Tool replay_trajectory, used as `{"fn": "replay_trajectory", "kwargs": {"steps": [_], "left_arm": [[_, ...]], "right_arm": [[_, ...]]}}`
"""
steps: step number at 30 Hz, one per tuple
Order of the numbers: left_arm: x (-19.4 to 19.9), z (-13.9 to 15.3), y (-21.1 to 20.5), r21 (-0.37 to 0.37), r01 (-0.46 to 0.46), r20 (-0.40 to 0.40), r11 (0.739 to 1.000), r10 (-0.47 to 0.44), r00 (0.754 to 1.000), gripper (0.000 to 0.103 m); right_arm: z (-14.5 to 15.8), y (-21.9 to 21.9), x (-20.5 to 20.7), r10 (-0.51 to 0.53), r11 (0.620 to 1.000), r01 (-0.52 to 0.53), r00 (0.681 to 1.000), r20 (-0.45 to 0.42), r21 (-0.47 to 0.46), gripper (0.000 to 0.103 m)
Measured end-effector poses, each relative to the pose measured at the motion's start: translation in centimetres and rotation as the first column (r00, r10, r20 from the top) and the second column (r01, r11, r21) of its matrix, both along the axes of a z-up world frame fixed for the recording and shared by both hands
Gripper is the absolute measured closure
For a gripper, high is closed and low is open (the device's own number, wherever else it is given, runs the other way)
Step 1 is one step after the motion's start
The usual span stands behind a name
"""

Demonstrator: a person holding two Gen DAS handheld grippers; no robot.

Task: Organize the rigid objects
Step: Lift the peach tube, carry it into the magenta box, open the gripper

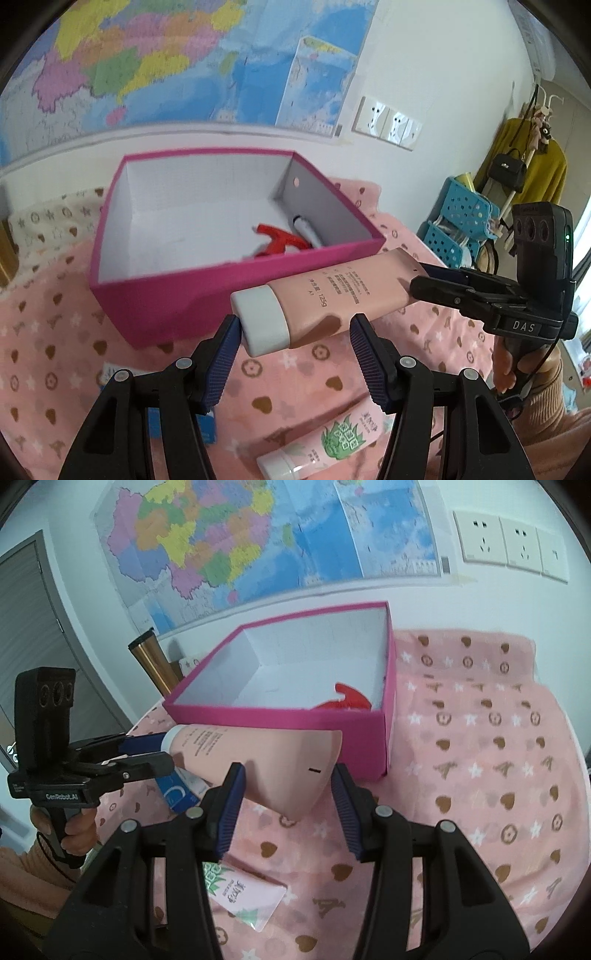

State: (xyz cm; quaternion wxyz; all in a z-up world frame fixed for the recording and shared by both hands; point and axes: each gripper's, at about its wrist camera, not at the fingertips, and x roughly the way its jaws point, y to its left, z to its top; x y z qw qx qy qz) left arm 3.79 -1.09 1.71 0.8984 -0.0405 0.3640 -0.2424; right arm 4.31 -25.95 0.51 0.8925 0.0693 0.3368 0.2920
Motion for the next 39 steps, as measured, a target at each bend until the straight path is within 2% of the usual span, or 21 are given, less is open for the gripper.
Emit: {"fn": "replay_trajectory", "kwargs": {"steps": [11,19,26,39], "left_arm": [[2.2,2.3,-1.0,0.022,-0.005,0.067,1.000,0.004,0.998,0.040],[4.9,2.9,-1.3,0.052,-0.026,0.082,0.998,0.022,0.996,0.040],[6.8,2.2,-1.3,0.060,-0.033,0.060,0.998,0.030,0.998,0.040],[10.4,-0.1,-1.2,0.057,-0.056,-0.008,0.997,0.056,0.998,0.040]], "right_arm": [[2.7,-0.2,2.6,-0.009,1.000,0.010,0.998,0.069,-0.008,0.052],[3.4,-0.2,5.6,-0.014,1.000,0.014,0.998,0.062,-0.004,0.052],[3.4,0.3,7.5,-0.018,1.000,0.019,0.998,0.055,-0.024,0.052],[1.5,1.6,11.1,-0.023,0.993,0.022,1.000,-0.004,-0.116,0.052]]}}
